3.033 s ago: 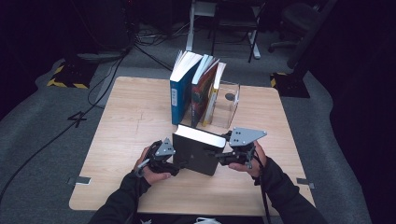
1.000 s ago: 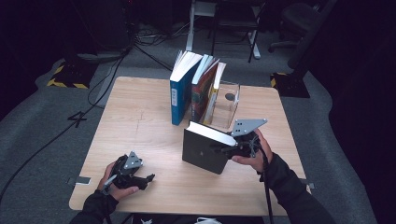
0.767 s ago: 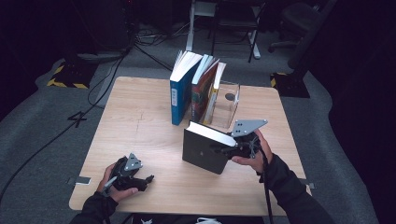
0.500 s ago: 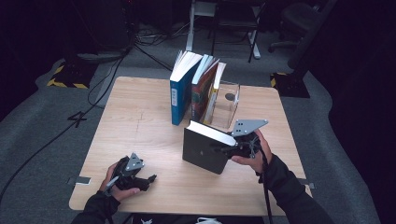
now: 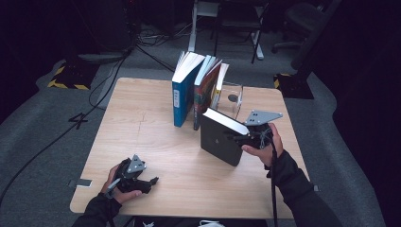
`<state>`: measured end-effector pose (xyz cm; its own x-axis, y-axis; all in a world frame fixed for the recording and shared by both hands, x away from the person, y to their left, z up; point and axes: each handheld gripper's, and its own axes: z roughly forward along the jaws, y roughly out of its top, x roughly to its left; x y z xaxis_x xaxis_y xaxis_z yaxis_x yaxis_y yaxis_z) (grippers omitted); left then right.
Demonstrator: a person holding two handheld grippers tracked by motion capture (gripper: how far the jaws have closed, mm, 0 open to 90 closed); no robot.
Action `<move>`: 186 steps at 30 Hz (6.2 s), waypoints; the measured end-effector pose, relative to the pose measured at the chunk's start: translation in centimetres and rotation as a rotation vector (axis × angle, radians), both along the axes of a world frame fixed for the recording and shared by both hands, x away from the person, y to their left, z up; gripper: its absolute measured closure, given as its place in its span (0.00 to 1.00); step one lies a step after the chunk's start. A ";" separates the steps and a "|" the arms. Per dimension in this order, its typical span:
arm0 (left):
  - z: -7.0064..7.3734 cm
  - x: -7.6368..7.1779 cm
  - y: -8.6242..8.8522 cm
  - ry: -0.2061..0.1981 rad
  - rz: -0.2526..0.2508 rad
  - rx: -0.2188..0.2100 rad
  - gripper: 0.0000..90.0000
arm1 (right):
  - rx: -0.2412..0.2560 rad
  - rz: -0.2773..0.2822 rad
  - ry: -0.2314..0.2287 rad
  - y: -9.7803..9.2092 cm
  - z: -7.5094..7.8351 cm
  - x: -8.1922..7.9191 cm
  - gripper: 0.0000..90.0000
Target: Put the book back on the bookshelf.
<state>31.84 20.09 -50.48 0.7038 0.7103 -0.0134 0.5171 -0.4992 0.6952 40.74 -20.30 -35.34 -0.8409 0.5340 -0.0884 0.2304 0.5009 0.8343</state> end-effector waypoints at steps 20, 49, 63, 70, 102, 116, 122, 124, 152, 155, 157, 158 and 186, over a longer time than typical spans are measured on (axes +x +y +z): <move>0.0 -0.3 -0.3 -0.005 -0.089 -0.005 0.24 | 0.059 -0.238 -0.051 -1.9 0.1 3.8 0.60; 0.0 -0.4 -0.5 -0.004 -0.098 -0.003 0.24 | 0.141 -0.422 -0.062 -4.2 0.3 5.8 0.60; 0.0 -0.5 -0.6 -0.004 -0.100 -0.006 0.24 | 0.189 -0.483 -0.100 -2.0 0.7 8.4 0.60; 0.0 -0.5 -0.6 -0.005 -0.103 -0.005 0.24 | 0.197 -0.528 -0.099 -1.4 -0.3 9.3 0.60; 0.0 -0.4 -0.8 0.001 -0.117 -0.005 0.22 | 0.144 -0.502 -0.033 -1.7 -0.4 9.3 0.60; 0.0 -0.6 -0.9 0.003 -0.125 -0.009 0.21 | 0.178 -0.602 -0.099 0.2 2.0 12.1 0.60; 0.0 -0.6 -1.0 0.006 -0.136 -0.009 0.21 | 0.201 -0.638 -0.113 0.5 1.8 13.7 0.60; 0.0 -0.6 -1.0 0.007 -0.136 -0.010 0.21 | 0.215 -0.647 -0.125 0.6 1.6 14.2 0.60; 0.0 -0.6 -1.1 0.005 -0.148 -0.003 0.20 | 0.229 -0.660 -0.183 0.9 -2.3 15.4 0.58; 0.0 -0.5 -1.1 0.007 -0.149 -0.005 0.20 | 0.212 -0.644 -0.177 0.7 -2.5 14.8 0.57; 0.0 -0.5 -1.2 0.006 -0.147 -0.005 0.20 | 0.197 -0.634 -0.180 0.6 -2.6 14.6 0.57; 0.0 -0.5 -1.2 0.006 -0.147 -0.004 0.20 | 0.199 -0.630 -0.177 0.5 -2.7 14.5 0.57; 0.0 -0.4 -1.3 0.003 -0.138 -0.004 0.20 | 0.248 -0.492 -0.140 -3.6 -6.4 9.8 0.49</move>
